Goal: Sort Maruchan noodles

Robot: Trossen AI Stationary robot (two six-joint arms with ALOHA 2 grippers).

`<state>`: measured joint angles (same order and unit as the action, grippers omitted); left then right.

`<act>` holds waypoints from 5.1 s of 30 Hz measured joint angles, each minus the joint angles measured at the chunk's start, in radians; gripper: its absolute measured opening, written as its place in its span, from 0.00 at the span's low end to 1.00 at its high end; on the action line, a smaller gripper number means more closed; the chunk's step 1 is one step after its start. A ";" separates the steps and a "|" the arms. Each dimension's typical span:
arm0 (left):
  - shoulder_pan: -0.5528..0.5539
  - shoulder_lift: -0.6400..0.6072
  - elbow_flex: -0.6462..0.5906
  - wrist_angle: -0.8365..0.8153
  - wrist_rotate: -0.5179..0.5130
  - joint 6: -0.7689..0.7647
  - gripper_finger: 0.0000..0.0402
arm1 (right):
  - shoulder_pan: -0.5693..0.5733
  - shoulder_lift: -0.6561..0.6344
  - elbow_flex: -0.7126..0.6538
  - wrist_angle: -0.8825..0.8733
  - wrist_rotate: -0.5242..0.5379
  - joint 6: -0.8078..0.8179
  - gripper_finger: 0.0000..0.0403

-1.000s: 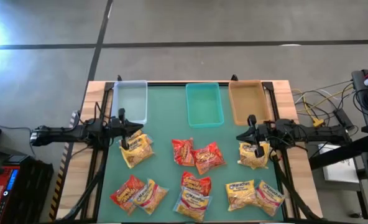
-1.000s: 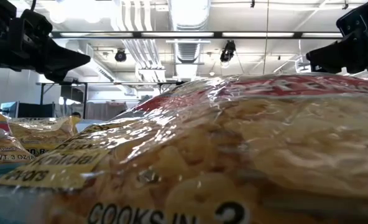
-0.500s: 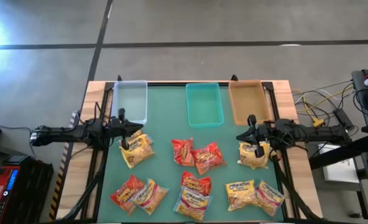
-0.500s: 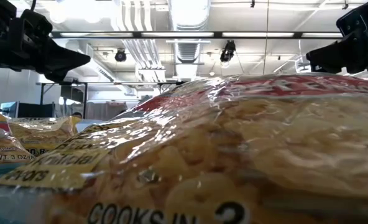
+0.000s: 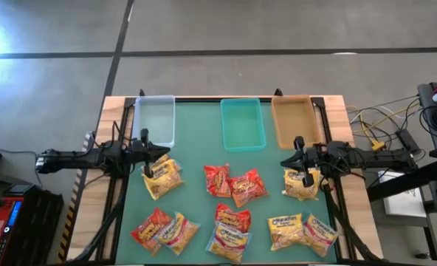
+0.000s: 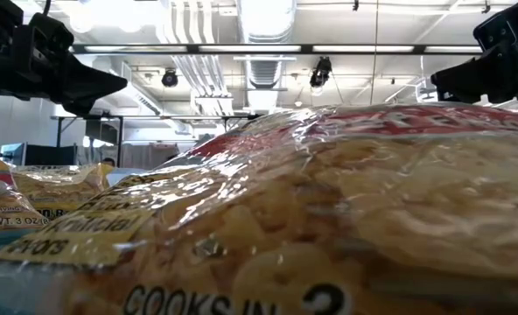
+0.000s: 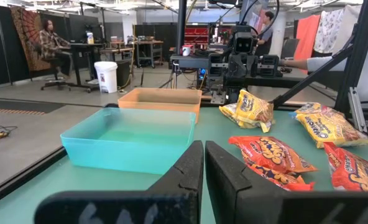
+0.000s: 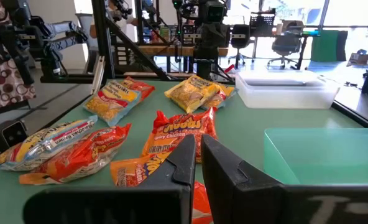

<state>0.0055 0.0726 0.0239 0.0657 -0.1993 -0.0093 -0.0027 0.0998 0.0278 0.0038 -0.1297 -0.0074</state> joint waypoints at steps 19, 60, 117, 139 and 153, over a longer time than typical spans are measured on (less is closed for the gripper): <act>0.000 0.000 0.000 0.000 0.000 0.000 0.00 | 0.000 0.000 0.000 0.000 0.000 0.000 0.04; 0.000 0.000 0.000 0.000 0.000 0.000 0.00 | 0.000 0.000 0.000 0.000 0.000 -0.010 0.04; 0.000 0.000 0.000 0.000 0.000 0.000 0.00 | 0.000 0.002 -0.001 0.269 0.105 0.529 0.04; 0.000 0.000 0.000 0.244 0.000 -0.021 0.00 | 0.000 0.053 0.001 0.383 0.160 0.530 0.04; 0.000 0.018 0.000 0.283 -0.299 -0.052 0.00 | 0.000 0.234 0.001 0.488 0.269 0.452 0.04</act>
<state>0.0055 0.0903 0.0238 0.3488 -0.4984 -0.0609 -0.0025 0.3342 0.0284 0.4922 0.1393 0.4450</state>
